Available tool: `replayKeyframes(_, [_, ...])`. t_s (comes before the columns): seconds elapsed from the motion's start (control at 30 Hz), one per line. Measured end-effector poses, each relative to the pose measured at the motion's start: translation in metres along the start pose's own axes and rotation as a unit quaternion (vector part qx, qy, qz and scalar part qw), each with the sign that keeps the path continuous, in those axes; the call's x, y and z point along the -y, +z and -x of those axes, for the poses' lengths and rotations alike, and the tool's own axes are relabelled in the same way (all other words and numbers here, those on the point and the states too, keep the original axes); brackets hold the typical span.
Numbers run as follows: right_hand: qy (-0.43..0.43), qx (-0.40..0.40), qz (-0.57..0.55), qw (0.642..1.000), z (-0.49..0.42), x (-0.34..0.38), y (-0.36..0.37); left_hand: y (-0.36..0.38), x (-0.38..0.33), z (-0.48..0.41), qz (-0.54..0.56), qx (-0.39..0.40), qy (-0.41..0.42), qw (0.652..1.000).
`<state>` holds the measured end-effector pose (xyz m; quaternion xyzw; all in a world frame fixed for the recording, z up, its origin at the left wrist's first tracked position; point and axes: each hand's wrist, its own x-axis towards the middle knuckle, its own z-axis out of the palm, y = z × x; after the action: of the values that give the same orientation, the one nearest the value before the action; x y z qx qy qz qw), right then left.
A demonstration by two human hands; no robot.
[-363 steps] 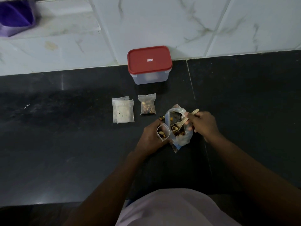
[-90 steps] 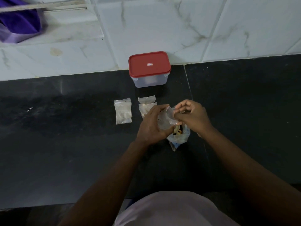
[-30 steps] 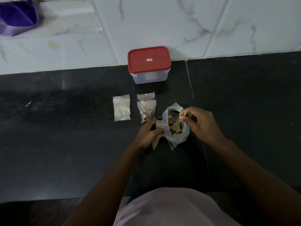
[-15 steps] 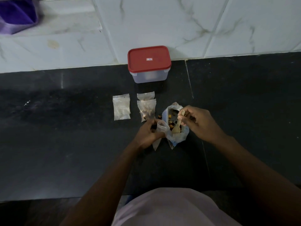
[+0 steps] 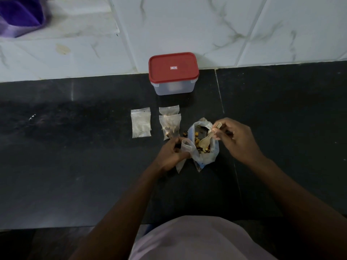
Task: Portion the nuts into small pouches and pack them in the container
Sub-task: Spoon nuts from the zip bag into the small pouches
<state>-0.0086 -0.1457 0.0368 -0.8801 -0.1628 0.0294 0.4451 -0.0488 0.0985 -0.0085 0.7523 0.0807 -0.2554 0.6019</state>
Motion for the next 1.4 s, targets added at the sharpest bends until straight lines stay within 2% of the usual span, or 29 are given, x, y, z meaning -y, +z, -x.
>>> replayKeyframes(0.17, [0.021,0.094,0.005,0.995,-0.002,-0.003,-0.002,-0.001,0.002,-0.001,-0.009,0.007,-0.003,1.0])
replayKeyframes(0.27, [0.006,0.117,0.045,0.992,-0.006,-0.005,0.001,-0.001,0.002,-0.002,-0.006,0.008,-0.002,1.0])
replayKeyframes(0.43, [-0.06,0.088,0.098,0.989,-0.004,-0.003,0.008,0.001,0.005,-0.003,-0.001,0.006,-0.007,1.0])
replayKeyframes(0.57, [-0.061,0.044,0.092,0.993,0.002,-0.008,0.006,0.001,0.005,-0.005,0.0,0.0,-0.008,1.0])
replayKeyframes(0.67, [-0.045,0.003,0.045,0.998,0.002,-0.005,-0.001,0.0,0.007,-0.006,0.0,-0.004,-0.007,1.0])
replayKeyframes(0.73, [-0.022,0.016,0.021,0.999,0.001,-0.005,-0.005,0.0,0.007,-0.007,-0.003,-0.004,-0.008,1.0])
replayKeyframes(0.8, [-0.007,0.063,0.016,0.998,-0.001,-0.006,-0.007,0.001,0.008,-0.007,0.0,-0.003,-0.008,1.0])
replayKeyframes(0.93, [-0.018,0.109,0.046,0.993,0.001,-0.012,-0.001,0.002,0.008,-0.007,0.003,-0.003,-0.005,1.0])
replayKeyframes(1.2, [-0.046,0.021,0.07,0.996,0.004,-0.013,0.005,0.001,0.006,-0.006,0.0,-0.001,-0.005,1.0])
replayKeyframes(1.4, [-0.042,-0.12,0.038,0.991,0.005,-0.011,-0.003,0.001,0.007,-0.004,0.003,0.004,-0.004,1.0])
